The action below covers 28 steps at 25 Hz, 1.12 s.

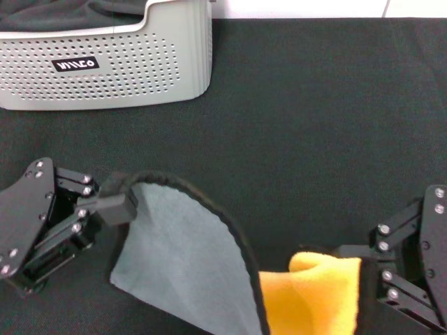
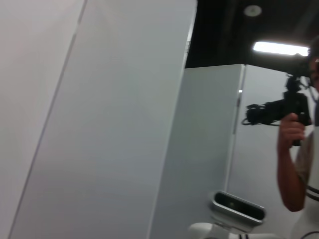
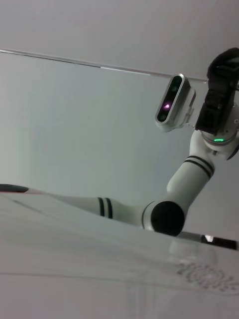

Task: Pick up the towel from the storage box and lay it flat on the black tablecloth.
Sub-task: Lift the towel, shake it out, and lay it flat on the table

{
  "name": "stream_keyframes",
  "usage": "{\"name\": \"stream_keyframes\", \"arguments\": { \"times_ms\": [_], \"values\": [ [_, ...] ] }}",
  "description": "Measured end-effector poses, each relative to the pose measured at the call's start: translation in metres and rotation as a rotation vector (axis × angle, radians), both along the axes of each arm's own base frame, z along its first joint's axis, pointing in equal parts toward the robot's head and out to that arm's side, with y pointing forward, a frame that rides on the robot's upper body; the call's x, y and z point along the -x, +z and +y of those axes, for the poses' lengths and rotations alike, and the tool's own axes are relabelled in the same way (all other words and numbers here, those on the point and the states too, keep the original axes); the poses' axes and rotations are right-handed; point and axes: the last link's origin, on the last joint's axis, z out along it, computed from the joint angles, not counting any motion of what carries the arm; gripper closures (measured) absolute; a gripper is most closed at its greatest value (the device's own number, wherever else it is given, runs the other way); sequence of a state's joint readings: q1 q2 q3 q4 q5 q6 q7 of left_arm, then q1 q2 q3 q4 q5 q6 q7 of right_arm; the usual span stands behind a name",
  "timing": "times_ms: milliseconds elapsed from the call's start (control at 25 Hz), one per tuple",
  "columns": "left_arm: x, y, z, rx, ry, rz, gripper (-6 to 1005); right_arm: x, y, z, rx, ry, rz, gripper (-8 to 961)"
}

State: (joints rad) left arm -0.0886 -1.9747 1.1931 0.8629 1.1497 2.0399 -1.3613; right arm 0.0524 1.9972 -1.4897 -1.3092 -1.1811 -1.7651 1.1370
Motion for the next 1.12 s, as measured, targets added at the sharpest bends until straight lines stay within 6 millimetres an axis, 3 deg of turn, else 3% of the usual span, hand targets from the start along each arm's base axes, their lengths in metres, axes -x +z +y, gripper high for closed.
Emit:
{"name": "stream_keyframes", "arguments": {
  "times_ms": [320, 720, 1120],
  "values": [
    [-0.014, 0.004, -0.014, -0.012, -0.084, -0.021, 961, -0.005, 0.019, -0.014, 0.078, 0.05, 0.032, 947],
    [-0.013, 0.007, -0.037, -0.029, -0.058, -0.054, 960, -0.014, 0.028, -0.028, 0.149, 0.098, 0.074, 947],
    [-0.005, 0.01, -0.056, -0.066, 0.008, -0.087, 959, -0.029, 0.024, -0.028, 0.187, 0.034, 0.105, 948]
  ]
}}
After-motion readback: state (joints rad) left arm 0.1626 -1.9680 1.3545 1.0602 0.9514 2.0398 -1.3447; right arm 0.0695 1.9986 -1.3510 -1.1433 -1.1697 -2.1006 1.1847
